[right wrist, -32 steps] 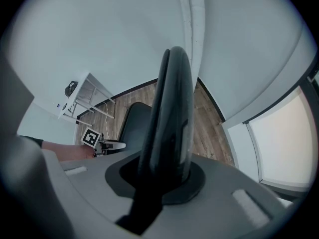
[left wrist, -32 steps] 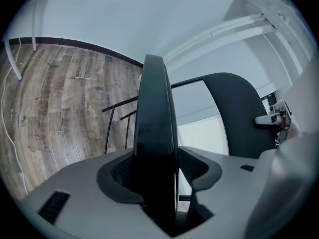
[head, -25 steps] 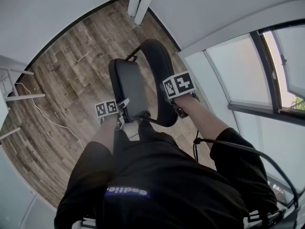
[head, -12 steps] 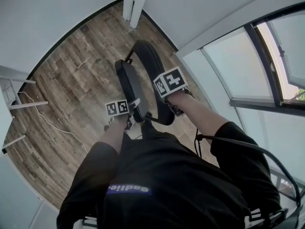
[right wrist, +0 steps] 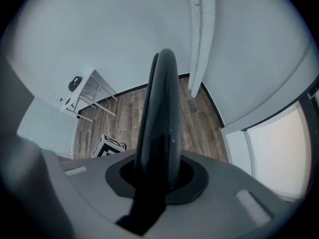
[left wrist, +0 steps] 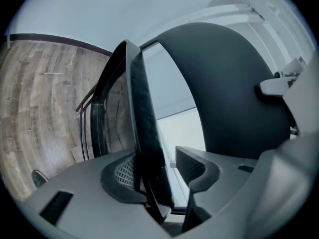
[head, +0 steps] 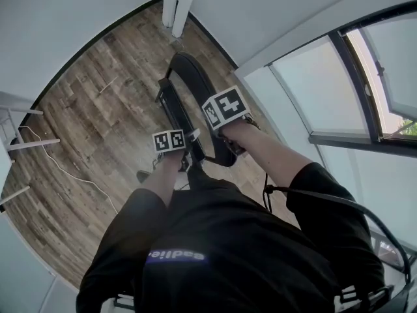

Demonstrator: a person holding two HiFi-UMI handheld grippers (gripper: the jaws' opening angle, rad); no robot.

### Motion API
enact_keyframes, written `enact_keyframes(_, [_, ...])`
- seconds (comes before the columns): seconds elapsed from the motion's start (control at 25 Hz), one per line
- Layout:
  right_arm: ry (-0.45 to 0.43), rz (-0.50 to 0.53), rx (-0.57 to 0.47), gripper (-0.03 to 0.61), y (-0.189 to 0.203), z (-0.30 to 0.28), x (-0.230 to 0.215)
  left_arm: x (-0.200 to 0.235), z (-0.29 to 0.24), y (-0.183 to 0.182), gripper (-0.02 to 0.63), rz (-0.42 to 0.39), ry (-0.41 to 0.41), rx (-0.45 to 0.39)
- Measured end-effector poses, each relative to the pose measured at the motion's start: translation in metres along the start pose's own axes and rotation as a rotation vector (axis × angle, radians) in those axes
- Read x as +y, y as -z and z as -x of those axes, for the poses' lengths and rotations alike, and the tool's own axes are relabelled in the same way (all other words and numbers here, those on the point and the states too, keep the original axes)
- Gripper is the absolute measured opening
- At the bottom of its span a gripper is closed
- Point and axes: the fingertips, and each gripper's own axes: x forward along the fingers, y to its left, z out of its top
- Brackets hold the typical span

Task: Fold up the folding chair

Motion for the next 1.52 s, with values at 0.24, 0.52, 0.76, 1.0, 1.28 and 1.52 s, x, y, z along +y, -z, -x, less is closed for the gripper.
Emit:
enact_keyframes(0.24, [0.027, 0.016, 0.005, 0.050, -0.002, 0.001, 0.003, -0.013, -0.017, -0.003, 0.199, -0.019, 0.004, 0.019])
enact_keyframes(0.52, [0.026, -0.005, -0.002, 0.046, 0.000, 0.004, -0.012, -0.021, -0.025, 0.004, 0.200, -0.127, 0.042, 0.120])
enact_keyframes(0.76, [0.075, 0.035, -0.008, 0.055, -0.002, 0.007, -0.028, -0.018, -0.014, -0.002, 0.201, -0.163, 0.047, 0.114])
enact_keyframes(1.0, [0.076, 0.030, -0.007, 0.055, -0.001, 0.009, -0.041, -0.022, 0.015, 0.002, 0.201, -0.158, 0.051, 0.080])
enact_keyframes(1.28, [0.079, 0.041, -0.009, 0.058, 0.001, 0.014, -0.045, -0.062, 0.080, -0.008, 0.201, -0.224, 0.099, -0.038])
enact_keyframes(1.52, [0.084, 0.051, -0.009, 0.058, 0.001, 0.014, -0.043, -0.103, 0.158, -0.020, 0.200, -0.301, 0.140, -0.174])
